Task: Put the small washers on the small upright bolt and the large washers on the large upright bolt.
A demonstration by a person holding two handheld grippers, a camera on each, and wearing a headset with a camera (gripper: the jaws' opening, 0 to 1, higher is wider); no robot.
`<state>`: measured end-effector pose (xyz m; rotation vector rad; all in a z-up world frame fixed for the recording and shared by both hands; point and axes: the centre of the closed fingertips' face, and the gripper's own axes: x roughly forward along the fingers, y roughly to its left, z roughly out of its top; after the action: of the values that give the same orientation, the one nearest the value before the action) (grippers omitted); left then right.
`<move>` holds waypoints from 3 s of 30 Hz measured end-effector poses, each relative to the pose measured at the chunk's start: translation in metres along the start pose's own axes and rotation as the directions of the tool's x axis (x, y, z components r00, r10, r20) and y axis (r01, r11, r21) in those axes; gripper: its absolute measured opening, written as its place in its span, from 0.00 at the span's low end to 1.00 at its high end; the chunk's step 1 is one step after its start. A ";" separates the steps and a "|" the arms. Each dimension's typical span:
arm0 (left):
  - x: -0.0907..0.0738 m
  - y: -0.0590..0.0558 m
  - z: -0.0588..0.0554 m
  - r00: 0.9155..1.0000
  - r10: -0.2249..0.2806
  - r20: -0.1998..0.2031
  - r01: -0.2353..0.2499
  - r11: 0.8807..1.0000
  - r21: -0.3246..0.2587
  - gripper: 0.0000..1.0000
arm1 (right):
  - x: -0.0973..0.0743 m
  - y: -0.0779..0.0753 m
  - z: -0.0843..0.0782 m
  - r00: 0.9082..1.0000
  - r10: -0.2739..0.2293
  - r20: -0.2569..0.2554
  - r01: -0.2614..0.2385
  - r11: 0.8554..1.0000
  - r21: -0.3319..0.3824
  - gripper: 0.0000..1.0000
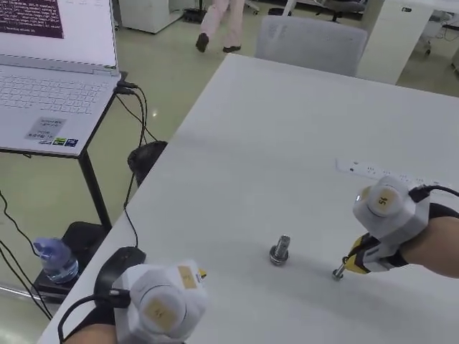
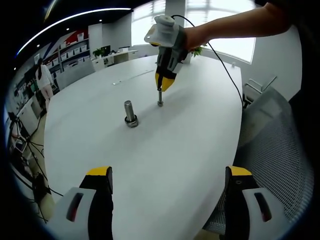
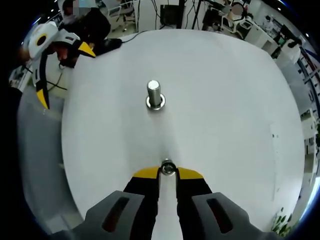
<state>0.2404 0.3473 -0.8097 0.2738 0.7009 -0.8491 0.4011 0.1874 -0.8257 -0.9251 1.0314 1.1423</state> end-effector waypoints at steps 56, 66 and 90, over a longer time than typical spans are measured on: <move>-0.009 -0.008 -0.014 1.000 0.005 -0.025 -0.005 1.000 -0.021 0.89 | 0.040 0.004 -0.008 0.998 0.014 -0.059 -0.015 1.000 -0.018 0.17; -0.009 -0.007 -0.010 1.000 0.004 -0.024 -0.005 1.000 -0.012 0.89 | 0.024 0.003 -0.006 1.000 0.002 0.020 -0.002 1.000 0.031 0.22; -0.011 -0.009 0.002 1.000 0.001 0.027 0.000 0.999 -0.044 0.89 | -0.040 0.036 -0.009 0.937 -0.033 0.349 -0.022 0.988 0.153 0.39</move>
<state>0.2297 0.3471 -0.8008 0.2229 0.6936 -0.8347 0.3605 0.1747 -0.7919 -0.5738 0.8099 1.1545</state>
